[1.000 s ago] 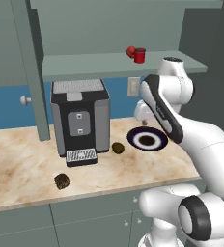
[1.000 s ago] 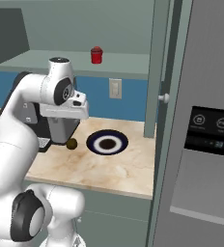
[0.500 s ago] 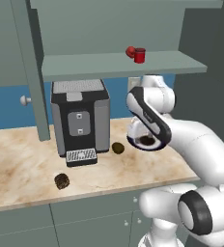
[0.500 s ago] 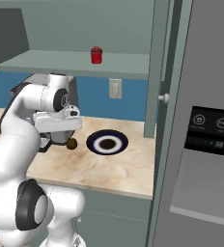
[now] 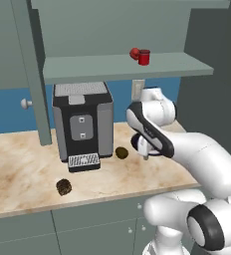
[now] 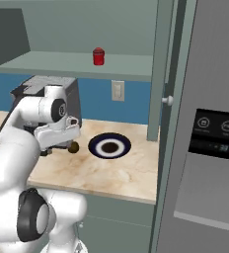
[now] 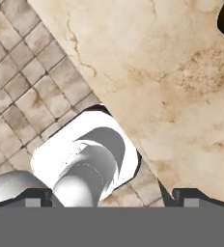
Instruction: Pick the avocado and bread from the counter and place them on the plate. Then pick the jam from the cabinet and place it next to the plate. Lastly close the cabinet door.
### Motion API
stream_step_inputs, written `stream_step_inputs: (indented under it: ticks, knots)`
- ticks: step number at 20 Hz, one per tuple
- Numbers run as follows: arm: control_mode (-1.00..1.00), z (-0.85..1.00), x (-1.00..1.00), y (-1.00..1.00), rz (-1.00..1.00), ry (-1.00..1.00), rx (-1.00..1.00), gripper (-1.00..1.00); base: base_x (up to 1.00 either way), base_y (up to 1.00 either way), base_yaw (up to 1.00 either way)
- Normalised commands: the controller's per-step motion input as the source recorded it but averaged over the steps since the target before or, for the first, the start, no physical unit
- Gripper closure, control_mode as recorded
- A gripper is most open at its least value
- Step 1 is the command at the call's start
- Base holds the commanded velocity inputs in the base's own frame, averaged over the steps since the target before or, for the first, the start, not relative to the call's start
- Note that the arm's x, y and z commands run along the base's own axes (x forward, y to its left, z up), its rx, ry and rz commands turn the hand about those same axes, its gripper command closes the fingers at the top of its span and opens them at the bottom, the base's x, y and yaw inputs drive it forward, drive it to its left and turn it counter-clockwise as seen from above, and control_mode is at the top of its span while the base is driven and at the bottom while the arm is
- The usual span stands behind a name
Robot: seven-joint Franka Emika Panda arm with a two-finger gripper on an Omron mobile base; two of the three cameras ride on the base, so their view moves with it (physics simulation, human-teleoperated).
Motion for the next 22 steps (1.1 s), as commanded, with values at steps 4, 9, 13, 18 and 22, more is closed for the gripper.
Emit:
stream_step_inputs:
  ticks: [4, 9, 13, 18, 22]
  knots:
    - [-1.00, -0.01, -0.09, 0.00, 0.06, -0.30, 0.09, -1.00, 0.00, 0.00, 0.00]
    - [-1.00, 0.00, 0.00, 0.00, 0.00, -0.36, 0.18, -1.00, 0.00, 0.00, 0.00]
    - [-1.00, 0.00, 0.00, 0.00, 0.00, -0.24, 0.21, -1.00, 0.00, 0.00, 0.00]
    - [-1.00, 0.00, 0.01, -0.01, 0.00, -0.02, 0.17, -1.00, 0.00, 0.00, 0.00]
    - [-1.00, 0.00, 0.06, -0.03, 0.00, 0.00, 0.11, -1.00, 0.00, 0.00, 0.00]
